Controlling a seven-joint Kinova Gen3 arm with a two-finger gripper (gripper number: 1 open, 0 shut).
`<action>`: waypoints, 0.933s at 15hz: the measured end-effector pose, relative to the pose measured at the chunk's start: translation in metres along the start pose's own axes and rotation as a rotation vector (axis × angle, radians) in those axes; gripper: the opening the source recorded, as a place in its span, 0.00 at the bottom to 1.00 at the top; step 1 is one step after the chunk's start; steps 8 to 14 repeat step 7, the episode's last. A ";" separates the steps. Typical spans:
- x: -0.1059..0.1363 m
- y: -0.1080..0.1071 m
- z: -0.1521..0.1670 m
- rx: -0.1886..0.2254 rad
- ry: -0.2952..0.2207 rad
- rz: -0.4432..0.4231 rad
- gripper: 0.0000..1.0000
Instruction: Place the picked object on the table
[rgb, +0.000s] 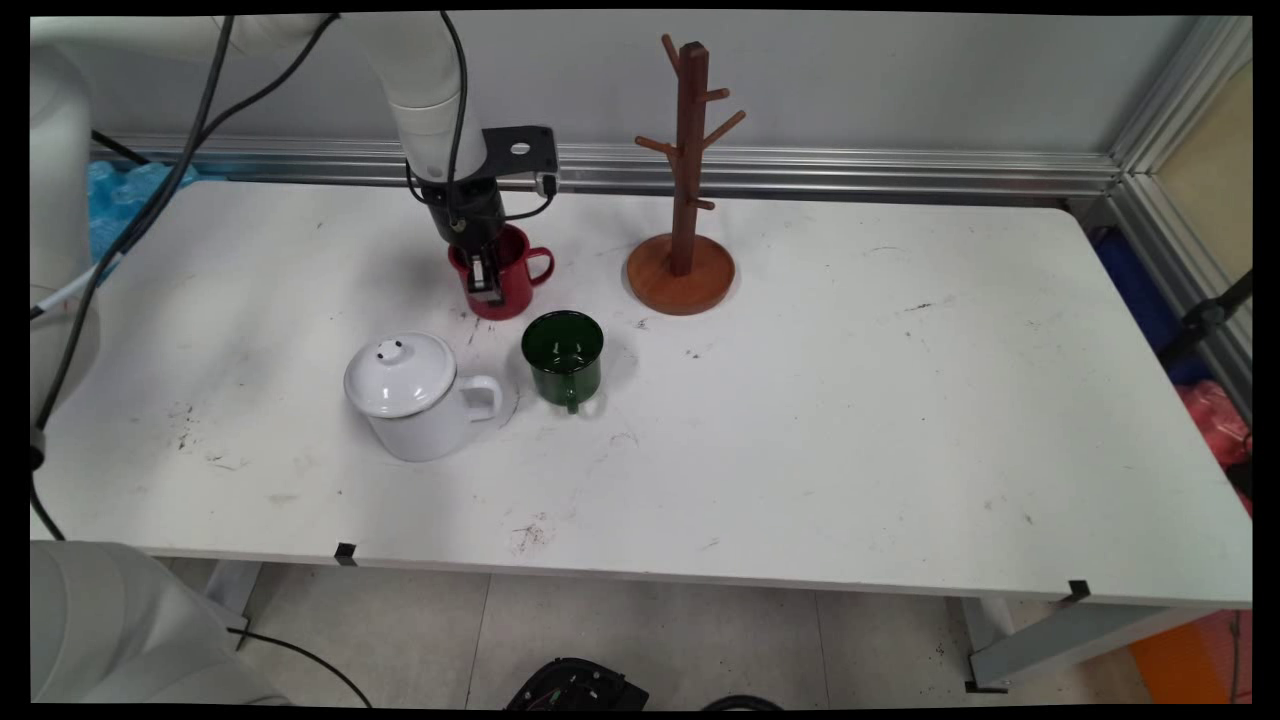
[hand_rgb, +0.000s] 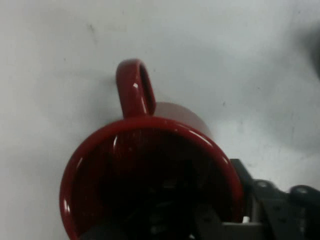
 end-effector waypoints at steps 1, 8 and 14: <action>0.001 0.000 0.001 0.001 -0.001 0.004 1.00; 0.003 -0.002 -0.001 0.015 0.002 0.033 1.00; 0.003 -0.002 -0.001 0.015 0.002 0.033 1.00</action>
